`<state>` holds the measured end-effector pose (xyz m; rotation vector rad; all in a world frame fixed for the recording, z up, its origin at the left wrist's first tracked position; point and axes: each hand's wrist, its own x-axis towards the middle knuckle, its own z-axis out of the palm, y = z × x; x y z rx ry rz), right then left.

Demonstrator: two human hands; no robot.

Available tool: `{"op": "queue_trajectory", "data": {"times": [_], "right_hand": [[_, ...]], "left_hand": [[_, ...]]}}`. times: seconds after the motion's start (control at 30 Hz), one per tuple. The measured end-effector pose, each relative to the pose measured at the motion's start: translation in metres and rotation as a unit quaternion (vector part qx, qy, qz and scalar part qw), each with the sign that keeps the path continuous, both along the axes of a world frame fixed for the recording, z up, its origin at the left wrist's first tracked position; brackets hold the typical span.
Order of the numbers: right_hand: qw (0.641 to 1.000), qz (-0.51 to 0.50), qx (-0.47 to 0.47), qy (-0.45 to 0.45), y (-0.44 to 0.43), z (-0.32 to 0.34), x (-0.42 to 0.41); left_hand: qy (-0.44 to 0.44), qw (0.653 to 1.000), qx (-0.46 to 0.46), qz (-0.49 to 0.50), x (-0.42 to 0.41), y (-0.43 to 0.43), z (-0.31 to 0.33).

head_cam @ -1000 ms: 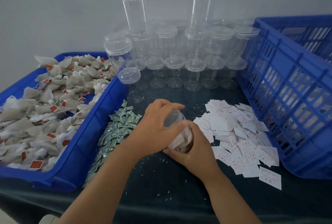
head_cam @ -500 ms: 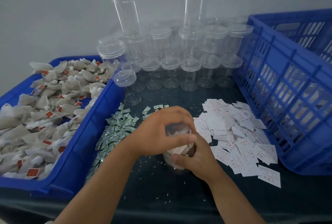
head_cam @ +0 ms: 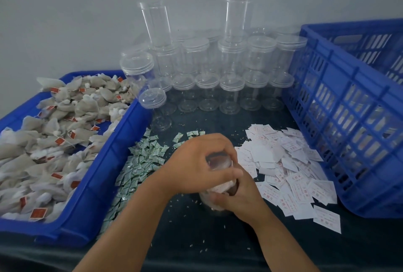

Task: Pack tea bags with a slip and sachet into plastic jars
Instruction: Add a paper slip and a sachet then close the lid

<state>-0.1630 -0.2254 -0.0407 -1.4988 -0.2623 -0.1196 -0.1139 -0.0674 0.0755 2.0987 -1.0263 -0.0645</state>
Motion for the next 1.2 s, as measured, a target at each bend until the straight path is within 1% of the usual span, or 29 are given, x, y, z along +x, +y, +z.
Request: {"op": "queue_trajectory", "data": {"times": [0.03, 0.07, 0.1, 0.17, 0.2, 0.23, 0.3, 0.4, 0.53, 0.6, 0.7, 0.73, 0.8, 0.83, 0.87, 0.93, 0.97, 1.07, 1.13, 1.2], "right_hand": [[1.0, -0.009, -0.008, -0.001, 0.002, -0.001, 0.001], [1.0, -0.023, -0.012, 0.002, 0.006, -0.002, 0.001], [0.999, -0.042, -0.022, 0.002, 0.009, -0.003, 0.001], [0.994, -0.088, -0.069, -0.011, 0.014, -0.003, 0.0], [0.99, -0.104, -0.091, -0.02, 0.014, -0.003, 0.001], [0.989, -0.109, -0.097, -0.027, 0.013, -0.003, 0.001], [0.993, -0.091, -0.068, -0.023, 0.009, -0.002, -0.001], [0.998, -0.048, -0.033, -0.005, 0.001, 0.0, 0.0], [0.998, -0.024, -0.039, 0.033, 0.0, 0.0, 0.004], [0.998, -0.024, -0.039, 0.036, 0.0, -0.001, 0.003], [0.999, -0.041, -0.024, 0.025, 0.005, 0.0, 0.001], [0.999, -0.041, -0.007, 0.022, 0.007, 0.002, -0.001], [0.999, -0.045, -0.006, 0.008, 0.01, 0.004, -0.002], [0.998, -0.052, -0.033, -0.004, 0.011, 0.006, -0.003], [0.994, -0.066, -0.081, -0.018, 0.01, 0.007, -0.002], [0.967, -0.121, -0.221, -0.031, 0.008, 0.009, -0.002], [0.953, -0.138, -0.268, -0.031, 0.003, 0.015, -0.003], [0.941, -0.102, -0.323, -0.025, -0.01, 0.042, -0.005], [0.911, -0.09, -0.402, -0.029, -0.022, 0.067, -0.006], [0.896, -0.096, -0.432, -0.026, -0.038, 0.096, -0.009]], "left_hand": [[0.012, 1.0, -0.01, 0.002, 0.002, 0.003, -0.001], [0.019, 0.999, -0.006, 0.028, 0.002, 0.004, -0.004], [0.019, 0.997, 0.017, 0.076, 0.001, 0.002, -0.007], [0.024, 0.978, 0.091, 0.189, -0.005, -0.003, -0.013], [0.023, 0.969, 0.106, 0.223, -0.007, -0.006, -0.016], [0.017, 0.966, 0.099, 0.238, -0.008, -0.009, -0.019], [0.016, 0.971, 0.062, 0.231, -0.007, -0.011, -0.021], [0.041, 0.983, 0.032, 0.175, -0.001, -0.004, -0.021], [0.091, 0.992, -0.003, 0.088, 0.005, 0.007, -0.019], [0.1, 0.992, -0.032, 0.072, 0.005, 0.011, -0.021], [0.111, 0.98, -0.126, 0.111, 0.0, 0.014, -0.031], [0.124, 0.972, -0.147, 0.133, -0.004, 0.014, -0.036], [0.17, 0.956, -0.173, 0.163, -0.012, 0.011, -0.045], [0.184, 0.95, -0.185, 0.173, -0.014, 0.009, -0.05], [0.186, 0.945, -0.197, 0.183, -0.015, 0.008, -0.055], [0.172, 0.941, -0.211, 0.2, -0.017, 0.008, -0.059], [0.166, 0.942, -0.213, 0.197, -0.016, 0.008, -0.058], [0.184, 0.94, -0.228, 0.177, -0.013, 0.004, -0.057], [0.189, 0.94, -0.235, 0.158, -0.01, -0.005, -0.051], [0.183, 0.946, -0.237, 0.124, -0.008, -0.02, -0.038]]}}
